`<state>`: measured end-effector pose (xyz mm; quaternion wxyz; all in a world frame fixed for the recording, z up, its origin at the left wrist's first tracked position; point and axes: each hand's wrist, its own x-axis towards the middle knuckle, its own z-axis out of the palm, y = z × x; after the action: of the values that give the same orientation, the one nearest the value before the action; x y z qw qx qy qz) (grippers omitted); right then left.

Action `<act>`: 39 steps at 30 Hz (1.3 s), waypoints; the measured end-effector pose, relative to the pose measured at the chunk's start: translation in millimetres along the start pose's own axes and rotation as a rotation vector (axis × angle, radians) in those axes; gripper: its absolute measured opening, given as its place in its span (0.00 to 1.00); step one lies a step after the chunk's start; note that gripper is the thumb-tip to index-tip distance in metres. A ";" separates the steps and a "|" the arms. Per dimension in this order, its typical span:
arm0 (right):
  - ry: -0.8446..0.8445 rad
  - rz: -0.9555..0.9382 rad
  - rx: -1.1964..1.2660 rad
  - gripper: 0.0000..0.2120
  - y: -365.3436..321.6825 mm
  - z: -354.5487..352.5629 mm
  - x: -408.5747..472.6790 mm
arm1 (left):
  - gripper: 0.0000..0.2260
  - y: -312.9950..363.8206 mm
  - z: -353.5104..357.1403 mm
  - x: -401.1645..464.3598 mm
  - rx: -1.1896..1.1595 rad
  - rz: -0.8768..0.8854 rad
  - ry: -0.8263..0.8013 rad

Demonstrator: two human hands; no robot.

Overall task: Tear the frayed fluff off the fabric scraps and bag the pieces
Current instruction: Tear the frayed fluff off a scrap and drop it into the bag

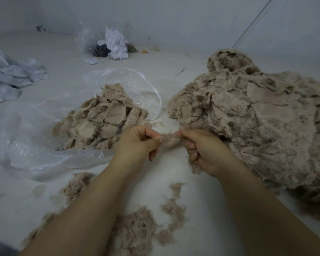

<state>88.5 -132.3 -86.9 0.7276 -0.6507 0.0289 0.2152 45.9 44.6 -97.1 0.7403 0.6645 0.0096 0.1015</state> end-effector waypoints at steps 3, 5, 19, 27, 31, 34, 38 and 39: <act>-0.109 -0.073 -0.178 0.15 4.8 -0.1 -0.7 | 0.08 -0.8 6.8 -1.8 0.018 -0.036 -0.070; -0.080 -0.089 -0.200 0.08 7.3 -1.3 0.1 | 0.07 -1.1 10.0 -1.1 0.008 -0.066 -0.064; -0.067 -0.054 -0.123 0.10 3.8 0.7 -2.0 | 0.11 -1.2 10.5 -0.1 0.191 0.092 0.121; -0.142 -0.080 -0.189 0.18 2.3 2.4 -5.3 | 0.10 -9.2 20.4 -6.2 0.410 0.291 -0.132; -0.148 -0.056 -0.147 0.17 0.5 2.5 -7.5 | 0.13 -8.4 19.1 -4.9 0.234 0.111 -0.177; -0.194 -0.079 -0.172 0.20 -1.5 2.9 -11.1 | 0.18 -3.2 17.9 -2.0 -0.156 -0.204 -0.141; -0.189 -0.067 -0.217 0.15 -2.3 2.2 -12.0 | 0.22 -2.7 17.9 -1.6 -0.097 -0.259 -0.149; -0.179 -0.058 -0.210 0.12 -2.3 1.4 -11.2 | 0.20 -3.8 17.8 -1.3 -0.056 -0.234 -0.143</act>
<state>78.8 -134.2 -81.0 0.6612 -0.7019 -0.0776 0.2532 47.8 26.6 -99.0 0.7640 0.6436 0.0316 -0.0327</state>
